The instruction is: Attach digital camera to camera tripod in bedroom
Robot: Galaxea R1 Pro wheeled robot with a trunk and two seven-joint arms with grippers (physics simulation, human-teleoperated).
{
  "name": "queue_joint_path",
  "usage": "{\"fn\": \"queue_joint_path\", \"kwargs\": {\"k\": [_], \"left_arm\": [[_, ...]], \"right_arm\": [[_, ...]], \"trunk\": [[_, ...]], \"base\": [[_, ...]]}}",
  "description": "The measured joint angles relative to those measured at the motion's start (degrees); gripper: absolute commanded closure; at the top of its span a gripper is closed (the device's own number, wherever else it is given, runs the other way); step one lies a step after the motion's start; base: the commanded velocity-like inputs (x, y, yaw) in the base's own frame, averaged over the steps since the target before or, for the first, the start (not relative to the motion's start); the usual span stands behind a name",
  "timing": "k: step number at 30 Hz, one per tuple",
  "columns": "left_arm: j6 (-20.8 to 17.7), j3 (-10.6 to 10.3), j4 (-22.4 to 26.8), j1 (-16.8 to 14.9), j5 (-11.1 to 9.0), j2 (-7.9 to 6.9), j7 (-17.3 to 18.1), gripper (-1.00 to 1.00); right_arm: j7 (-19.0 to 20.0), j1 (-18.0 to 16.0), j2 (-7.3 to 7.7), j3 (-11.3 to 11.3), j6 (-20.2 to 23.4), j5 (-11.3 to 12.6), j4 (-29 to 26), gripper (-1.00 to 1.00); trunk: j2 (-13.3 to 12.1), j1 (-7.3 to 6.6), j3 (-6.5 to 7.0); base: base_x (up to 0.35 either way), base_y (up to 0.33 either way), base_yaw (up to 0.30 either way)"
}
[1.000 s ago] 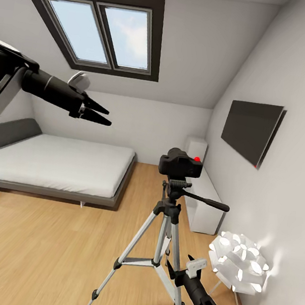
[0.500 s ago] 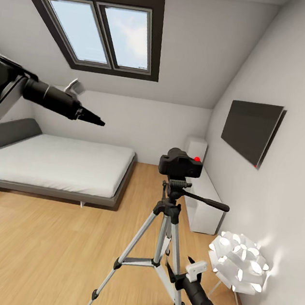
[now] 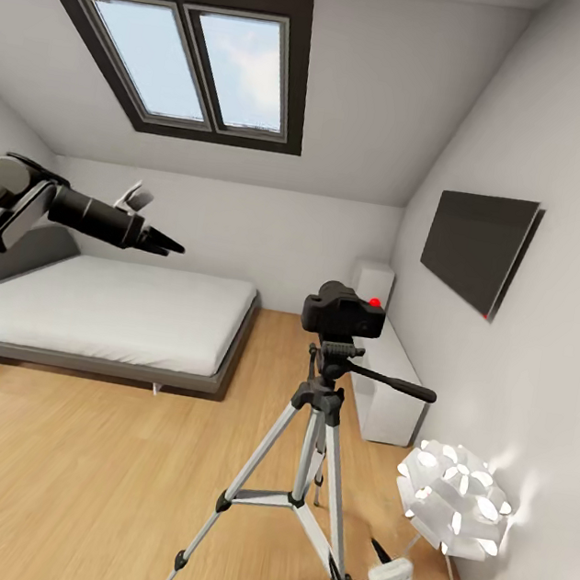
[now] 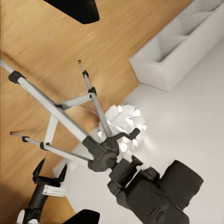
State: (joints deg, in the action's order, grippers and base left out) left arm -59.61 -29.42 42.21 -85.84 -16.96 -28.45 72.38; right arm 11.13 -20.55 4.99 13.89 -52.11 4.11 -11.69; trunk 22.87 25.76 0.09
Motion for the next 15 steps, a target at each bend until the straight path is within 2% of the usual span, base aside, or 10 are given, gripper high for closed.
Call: {"fn": "queue_joint_path", "kwargs": {"k": [7, 8, 15], "left_arm": [[0.0, 0.0, -4.7, 0.0, 0.0, 0.10, -0.5, -1.00], [0.0, 0.0, -7.3, 0.0, 0.1, 0.20, -1.8, -1.00], [0.0, 0.1, -14.7, 0.1, 0.2, 2.01, -6.1, -1.00]], "right_arm": [[-0.2, 0.0, 0.00, 0.0, -5.4, 0.0, 5.4, -1.00], [-0.1, 0.0, 0.01, -0.1, -6.9, 0.0, 8.3, -1.00], [-0.2, 0.0, 0.02, -0.1, -7.7, 0.0, 12.6, -1.00]], "trunk": [[0.0, 0.00, 0.00], [0.0, 0.00, -0.01], [0.0, 0.00, 0.00]], "base": [[0.000, 0.000, 0.000], [0.000, 0.000, 0.000], [0.000, 0.000, 0.000]]}}
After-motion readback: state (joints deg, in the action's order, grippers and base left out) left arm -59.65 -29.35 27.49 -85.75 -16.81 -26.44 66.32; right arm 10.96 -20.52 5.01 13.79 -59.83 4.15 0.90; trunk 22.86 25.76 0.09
